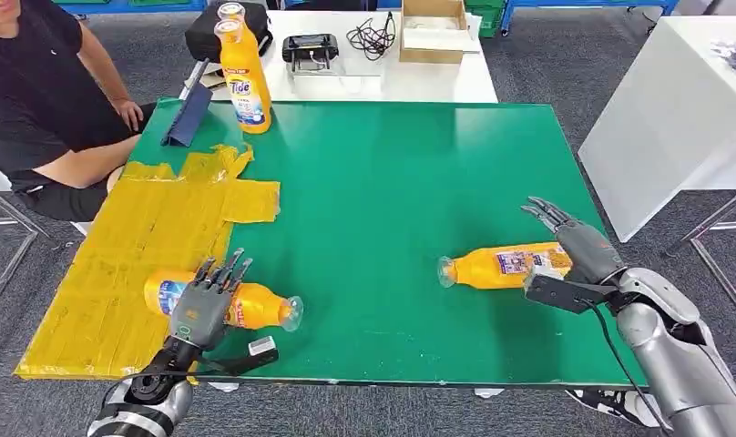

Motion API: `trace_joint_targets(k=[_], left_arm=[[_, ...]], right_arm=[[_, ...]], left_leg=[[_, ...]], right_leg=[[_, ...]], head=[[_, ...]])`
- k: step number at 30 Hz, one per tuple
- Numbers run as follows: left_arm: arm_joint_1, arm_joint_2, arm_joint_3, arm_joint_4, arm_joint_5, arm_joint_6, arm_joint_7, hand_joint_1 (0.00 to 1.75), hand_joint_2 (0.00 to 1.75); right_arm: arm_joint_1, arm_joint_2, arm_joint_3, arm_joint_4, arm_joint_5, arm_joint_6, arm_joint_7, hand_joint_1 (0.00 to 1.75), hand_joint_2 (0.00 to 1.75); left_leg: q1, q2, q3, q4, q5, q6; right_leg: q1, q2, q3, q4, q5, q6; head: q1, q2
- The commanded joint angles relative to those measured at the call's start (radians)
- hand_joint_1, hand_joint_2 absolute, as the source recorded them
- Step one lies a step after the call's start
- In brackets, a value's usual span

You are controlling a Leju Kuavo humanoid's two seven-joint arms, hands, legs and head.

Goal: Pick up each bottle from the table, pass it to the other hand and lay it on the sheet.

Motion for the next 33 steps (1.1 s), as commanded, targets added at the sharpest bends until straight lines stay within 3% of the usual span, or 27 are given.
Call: trace_joint_targets(k=[1, 7, 18, 21, 23, 26, 27, 28, 29, 31, 33], left_arm=[[-0.004, 0.01, -0.052, -0.02, 0.117, 0.014, -0.076, 0.0, 1.75], [-0.011, 0.02, -0.044, -0.016, 0.16, 0.012, -0.105, 0.0, 1.75], [-0.04, 0.026, -0.038, 0.025, 0.127, -0.012, -0.048, 0.0, 1.75], [-0.04, 0.02, -0.02, 0.0, 0.22, -0.015, -0.098, 0.0, 1.75], [-0.019, 0.012, 0.005, -0.073, 0.452, -0.121, -0.228, 0.0, 1.75], [-0.006, 0.002, 0.017, -0.113, 0.551, -0.186, -0.279, 0.0, 1.75], [0.007, -0.008, 0.042, -0.158, 0.748, -0.331, -0.383, 0.0, 1.75], [0.034, 0.008, -0.006, -0.315, 0.946, -0.471, -0.392, 0.0, 1.75], [0.068, 0.023, -0.013, -0.429, 1.214, -0.555, -0.392, 0.0, 0.0], [0.094, -0.075, 0.131, -0.49, 1.402, -0.821, -0.392, 0.0, 0.0], [0.112, -0.112, 0.165, -0.575, 1.36, -0.865, -0.392, 0.0, 0.0]], right_arm=[[-0.213, 0.01, 0.119, 0.308, 0.008, 0.075, -0.002, 0.0, 1.75], [-0.273, -0.042, 0.169, 0.349, -0.023, 0.167, -0.015, 0.0, 1.75], [-0.271, -0.057, 0.212, 0.34, -0.06, 0.159, -0.002, 0.0, 1.75], [-0.264, -0.079, 0.227, 0.321, -0.079, 0.164, 0.008, 0.0, 1.75], [-0.253, -0.108, 0.24, 0.297, -0.091, 0.162, 0.021, 0.0, 1.75], [-0.247, -0.116, 0.241, 0.292, -0.096, 0.158, 0.023, 0.0, 1.75], [-0.237, -0.124, 0.241, 0.285, -0.107, 0.163, 0.029, 0.0, 1.75], [-0.231, -0.124, 0.242, 0.288, -0.107, 0.157, 0.03, 0.0, 1.75], [-0.234, -0.109, 0.253, 0.309, -0.092, 0.142, 0.034, 0.0, 1.75], [-0.242, -0.069, 0.263, 0.369, -0.045, 0.1, 0.044, 0.0, 1.75], [-0.261, -0.016, 0.274, 0.448, -0.019, 0.069, 0.041, 0.0, 1.75]], left_leg=[[-0.001, 0.003, -0.001, 0.0, 0.0, 0.001], [-0.001, 0.001, -0.003, 0.001, 0.0, 0.001], [-0.001, 0.001, -0.004, 0.0, 0.0, 0.001], [-0.001, 0.0, -0.004, 0.0, 0.0, 0.001], [-0.001, -0.001, -0.005, 0.001, 0.0, 0.001], [0.0, 0.0, -0.005, 0.001, -0.001, 0.001], [-0.001, 0.0, -0.005, 0.001, -0.001, 0.001], [-0.001, -0.001, -0.006, 0.001, 0.0, 0.001], [0.0, 0.0, -0.007, 0.002, -0.001, 0.001], [0.0, 0.001, -0.007, 0.002, -0.001, 0.001], [0.0, 0.004, -0.004, 0.0, -0.002, 0.001]], right_leg=[[-0.001, 0.003, -0.003, 0.0, 0.001, 0.0], [0.0, 0.0, -0.005, 0.0, 0.0, 0.0], [0.0, 0.0, -0.006, -0.001, 0.0, 0.0], [0.0, 0.0, -0.006, 0.0, 0.0, 0.0], [0.0, -0.001, -0.007, 0.0, 0.0, 0.0], [0.0, 0.0, -0.007, 0.0, 0.0, 0.0], [0.0, -0.001, -0.007, 0.0, 0.0, 0.0], [0.0, -0.001, -0.007, 0.0, 0.0, 0.0], [0.001, -0.001, -0.008, 0.0, 0.0, 0.0], [0.001, 0.001, -0.009, 0.001, 0.0, 0.0], [0.001, 0.003, -0.007, -0.001, 0.001, 0.0]], head=[[0.0, 0.0], [0.0, 0.0], [0.0, 0.0], [0.0, 0.0], [0.0, 0.0], [0.0, 0.0], [0.0, 0.0], [0.0, 0.0], [0.0, 0.0], [0.0, 0.0], [0.0, 0.0]])
